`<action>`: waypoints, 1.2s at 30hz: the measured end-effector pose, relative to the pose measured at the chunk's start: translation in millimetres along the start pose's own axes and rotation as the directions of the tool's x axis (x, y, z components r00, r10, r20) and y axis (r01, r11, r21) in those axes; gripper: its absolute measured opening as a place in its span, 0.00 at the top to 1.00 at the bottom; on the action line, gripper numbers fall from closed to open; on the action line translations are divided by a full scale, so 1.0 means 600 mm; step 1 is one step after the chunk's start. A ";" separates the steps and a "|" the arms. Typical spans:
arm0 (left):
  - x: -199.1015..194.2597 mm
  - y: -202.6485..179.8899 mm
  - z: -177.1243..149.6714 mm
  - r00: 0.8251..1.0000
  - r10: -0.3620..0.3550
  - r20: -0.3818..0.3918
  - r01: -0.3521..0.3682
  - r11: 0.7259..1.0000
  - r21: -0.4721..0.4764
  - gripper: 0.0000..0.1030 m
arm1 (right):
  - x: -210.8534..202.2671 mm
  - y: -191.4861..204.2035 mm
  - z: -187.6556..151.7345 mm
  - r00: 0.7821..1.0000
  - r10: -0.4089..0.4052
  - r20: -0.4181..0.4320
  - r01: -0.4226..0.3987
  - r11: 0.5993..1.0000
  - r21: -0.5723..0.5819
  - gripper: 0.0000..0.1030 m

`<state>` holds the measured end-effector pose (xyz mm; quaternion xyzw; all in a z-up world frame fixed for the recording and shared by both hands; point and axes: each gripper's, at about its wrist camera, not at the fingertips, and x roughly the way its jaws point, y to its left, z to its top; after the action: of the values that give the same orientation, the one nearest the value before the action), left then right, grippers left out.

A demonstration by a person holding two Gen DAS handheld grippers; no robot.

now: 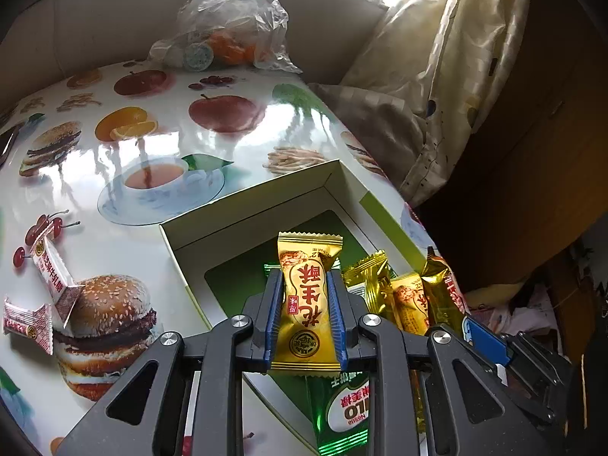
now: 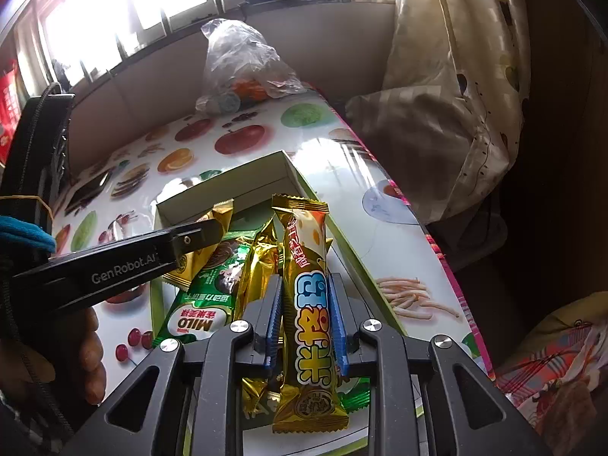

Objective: Organize snacks
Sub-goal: 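Lower both packs into the box and open both tools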

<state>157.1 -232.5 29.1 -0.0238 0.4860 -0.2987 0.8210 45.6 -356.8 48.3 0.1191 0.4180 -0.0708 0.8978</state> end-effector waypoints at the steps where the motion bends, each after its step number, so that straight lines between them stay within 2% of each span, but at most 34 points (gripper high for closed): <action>1: 0.001 0.000 0.000 1.000 0.000 -0.002 0.000 1.000 -0.001 0.77 | 0.000 0.000 0.000 1.000 0.001 0.001 -0.001 1.000 0.000 0.79; 7: 0.005 0.002 0.001 1.000 -0.003 -0.009 0.002 1.000 -0.007 0.76 | -0.002 0.000 0.000 1.000 0.000 0.002 0.000 1.000 0.003 0.79; 11: 0.007 0.004 0.000 1.000 -0.004 -0.012 0.004 1.000 -0.011 0.67 | -0.001 0.000 0.001 1.000 -0.001 0.003 0.001 1.000 0.000 0.77; 22: -0.007 0.000 -0.007 1.000 0.016 -0.001 -0.016 1.000 0.006 0.66 | -0.007 0.007 0.000 1.000 -0.008 0.016 0.008 1.000 -0.013 0.66; 36: -0.071 0.009 -0.017 0.997 0.040 0.063 -0.041 0.999 0.012 0.65 | -0.031 0.024 -0.001 0.998 -0.037 0.056 0.038 0.999 -0.027 0.54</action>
<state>136.4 -203.7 55.2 -0.0181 0.4583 -0.2842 0.8420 36.5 -342.1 64.2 0.0966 0.3961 -0.0850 0.9092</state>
